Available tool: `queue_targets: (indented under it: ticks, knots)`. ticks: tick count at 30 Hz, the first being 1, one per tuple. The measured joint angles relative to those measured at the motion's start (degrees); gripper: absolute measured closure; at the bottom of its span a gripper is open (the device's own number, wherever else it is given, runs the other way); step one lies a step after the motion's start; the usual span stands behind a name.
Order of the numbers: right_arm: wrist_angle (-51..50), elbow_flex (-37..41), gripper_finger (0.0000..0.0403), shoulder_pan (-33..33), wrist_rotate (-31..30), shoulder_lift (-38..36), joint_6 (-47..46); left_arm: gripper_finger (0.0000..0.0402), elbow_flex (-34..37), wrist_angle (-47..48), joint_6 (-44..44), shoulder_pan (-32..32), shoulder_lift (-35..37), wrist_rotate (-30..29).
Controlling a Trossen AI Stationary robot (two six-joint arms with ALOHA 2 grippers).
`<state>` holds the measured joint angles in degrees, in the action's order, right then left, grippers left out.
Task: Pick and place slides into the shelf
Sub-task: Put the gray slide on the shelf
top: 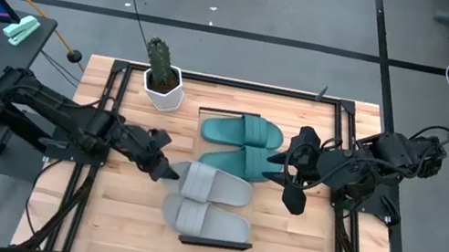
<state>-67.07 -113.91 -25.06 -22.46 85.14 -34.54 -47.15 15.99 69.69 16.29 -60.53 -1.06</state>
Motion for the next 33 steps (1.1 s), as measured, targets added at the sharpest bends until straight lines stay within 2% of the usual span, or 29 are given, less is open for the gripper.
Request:
queue_targets:
  ticks: [4, 17, 33]
  knots:
    - [0.0, 0.0, 0.0215, 0.0, 0.0, 0.0, 0.0, 0.0303, 0.0, 0.6, 1.7, 0.0, 0.0, 2.8]
    - [0.0, 0.0, 0.0215, 0.0, 0.0, 0.0, 0.0, 0.0282, 0.0, 2.0, 2.7, 0.1, -0.6, 2.9]
    - [0.0, 0.0, 0.0215, 0.0, 0.0, 0.0, 0.0, 0.0146, 0.0, 1.5, 3.5, 0.1, -4.5, 2.8]
